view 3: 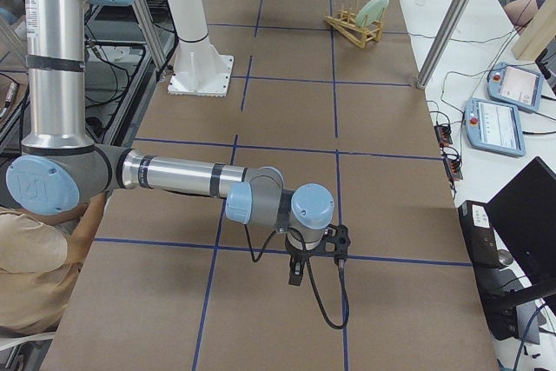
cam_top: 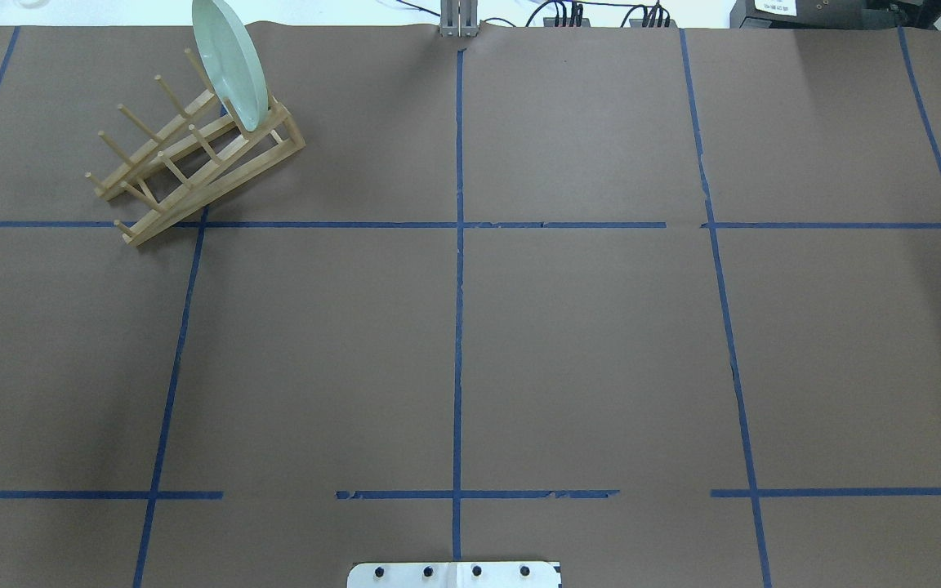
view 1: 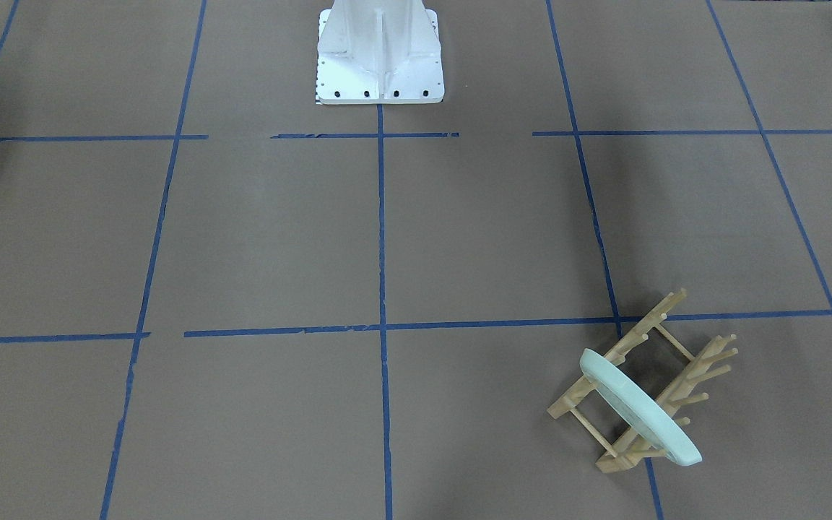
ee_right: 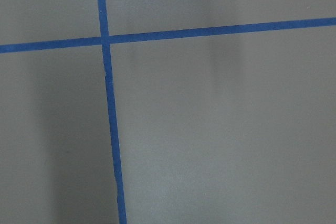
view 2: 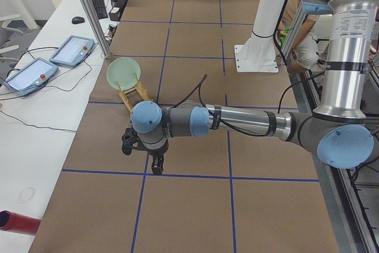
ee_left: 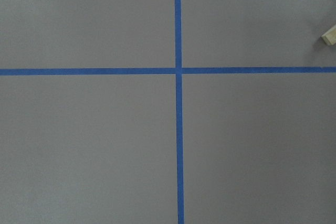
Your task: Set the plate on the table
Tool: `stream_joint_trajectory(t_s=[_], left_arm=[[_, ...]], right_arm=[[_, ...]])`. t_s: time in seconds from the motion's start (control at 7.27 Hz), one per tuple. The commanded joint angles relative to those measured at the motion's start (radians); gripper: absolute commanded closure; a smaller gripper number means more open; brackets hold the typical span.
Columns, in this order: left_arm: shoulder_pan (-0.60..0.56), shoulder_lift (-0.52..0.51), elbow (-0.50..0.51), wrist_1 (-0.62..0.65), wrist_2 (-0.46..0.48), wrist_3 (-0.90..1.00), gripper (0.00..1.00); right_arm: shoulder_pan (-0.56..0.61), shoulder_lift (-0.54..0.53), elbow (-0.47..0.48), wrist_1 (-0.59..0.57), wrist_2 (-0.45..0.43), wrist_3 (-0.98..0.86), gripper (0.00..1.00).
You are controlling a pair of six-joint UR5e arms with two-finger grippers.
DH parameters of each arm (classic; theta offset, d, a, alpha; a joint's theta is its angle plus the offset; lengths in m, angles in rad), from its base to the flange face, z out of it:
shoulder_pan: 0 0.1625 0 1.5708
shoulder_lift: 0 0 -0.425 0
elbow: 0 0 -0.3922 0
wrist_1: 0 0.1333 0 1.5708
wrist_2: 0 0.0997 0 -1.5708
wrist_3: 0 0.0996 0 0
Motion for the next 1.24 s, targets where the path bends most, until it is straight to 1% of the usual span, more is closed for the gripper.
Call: stream_joint_trajectory(t_s=[0.0, 0.14, 0.28, 0.41, 0.55, 0.69, 0.83, 0.96, 1.1], left_arm=[[-0.001, 0.009, 0.000, -0.009, -0.009, 0.004, 0.00], [0.002, -0.005, 0.002, -0.005, -0.002, -0.006, 0.00], [0.001, 0.006, -0.010, -0.005, -0.002, -0.007, 0.00], [0.002, -0.003, 0.003, -0.006, 0.003, -0.001, 0.00], [0.002, 0.001, -0.006, -0.041, 0.027, -0.003, 0.00], [0.002, 0.007, -0.011, -0.068, 0.024, -0.003, 0.00], [0.004, 0.006, -0.001, -0.150, 0.020, -0.001, 0.00], [0.010, 0.004, -0.007, -0.236, 0.015, -0.066, 0.00], [0.074, -0.017, -0.009, -0.335, 0.006, -0.292, 0.00]], right_arm=[[0.000, 0.000, 0.000, 0.000, 0.000, 0.000, 0.00], [0.000, 0.002, 0.000, 0.000, 0.000, 0.000, 0.00], [0.000, 0.002, 0.000, 0.000, 0.000, 0.000, 0.00], [0.000, 0.000, 0.000, 0.000, 0.000, 0.000, 0.00], [0.000, 0.002, 0.000, 0.000, 0.000, 0.000, 0.00], [0.000, 0.000, 0.000, 0.000, 0.000, 0.000, 0.00], [0.000, 0.002, 0.000, 0.000, 0.000, 0.000, 0.00], [0.000, 0.002, 0.000, 0.000, 0.000, 0.000, 0.00], [0.000, 0.000, 0.000, 0.000, 0.000, 0.000, 0.00]])
